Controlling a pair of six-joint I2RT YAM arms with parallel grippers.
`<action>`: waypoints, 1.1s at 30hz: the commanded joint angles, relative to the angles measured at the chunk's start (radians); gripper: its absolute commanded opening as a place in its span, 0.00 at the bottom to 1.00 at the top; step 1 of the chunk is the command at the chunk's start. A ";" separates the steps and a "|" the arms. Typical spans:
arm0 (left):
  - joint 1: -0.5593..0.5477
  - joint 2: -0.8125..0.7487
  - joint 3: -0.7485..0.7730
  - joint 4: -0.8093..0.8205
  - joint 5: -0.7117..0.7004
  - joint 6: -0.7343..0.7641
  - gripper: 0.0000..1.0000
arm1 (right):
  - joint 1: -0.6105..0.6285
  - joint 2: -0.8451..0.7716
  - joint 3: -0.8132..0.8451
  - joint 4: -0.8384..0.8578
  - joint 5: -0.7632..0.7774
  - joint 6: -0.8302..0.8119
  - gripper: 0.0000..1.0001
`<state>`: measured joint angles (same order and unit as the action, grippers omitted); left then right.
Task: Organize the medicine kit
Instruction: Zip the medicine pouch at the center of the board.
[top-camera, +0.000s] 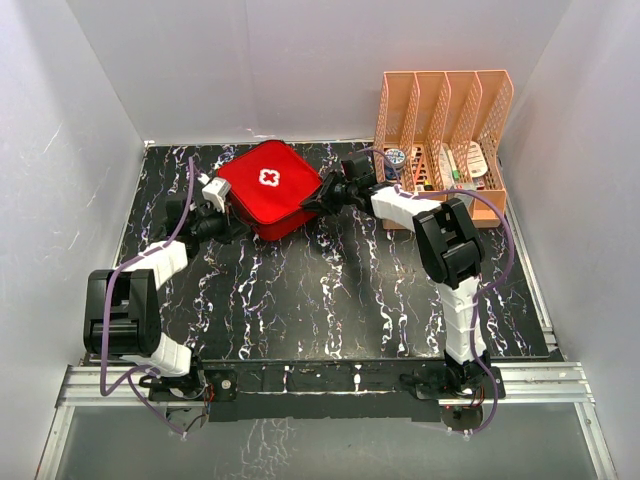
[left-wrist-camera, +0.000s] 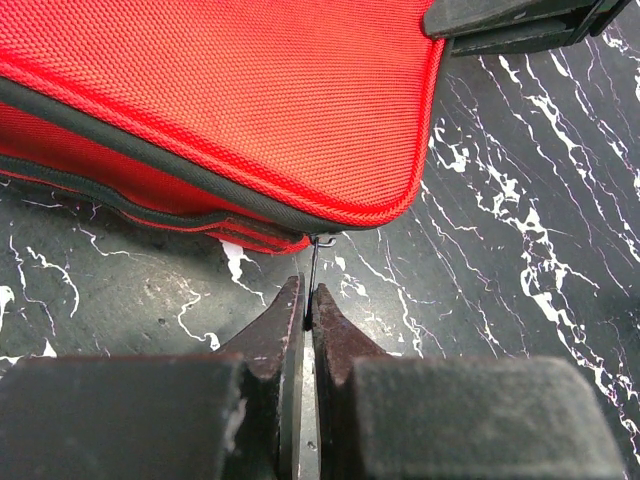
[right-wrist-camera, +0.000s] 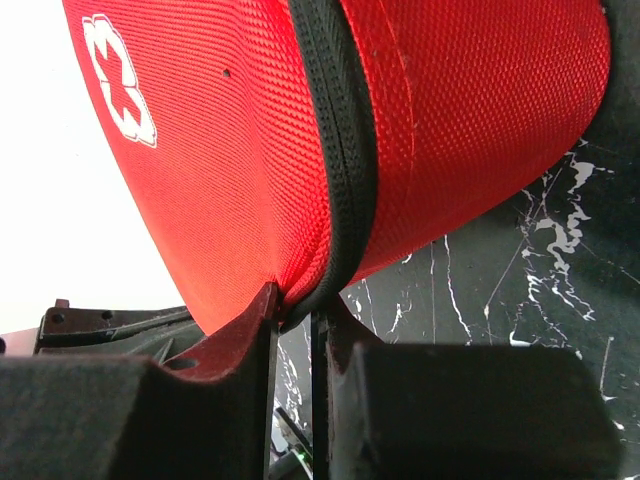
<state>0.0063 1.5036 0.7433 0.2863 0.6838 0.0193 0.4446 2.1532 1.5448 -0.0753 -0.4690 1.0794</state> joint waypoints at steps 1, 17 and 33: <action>0.007 -0.026 0.013 -0.004 -0.035 0.038 0.00 | -0.064 -0.021 0.037 0.048 0.039 -0.101 0.03; -0.049 0.028 0.040 0.010 -0.034 0.027 0.00 | 0.040 -0.024 0.115 -0.026 -0.015 -0.126 0.43; -0.106 0.075 0.061 0.044 0.016 -0.003 0.00 | 0.160 0.070 0.238 -0.101 0.021 -0.079 0.41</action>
<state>-0.0711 1.5703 0.7708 0.3004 0.6479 0.0246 0.5724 2.2143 1.7214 -0.2256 -0.4465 0.9779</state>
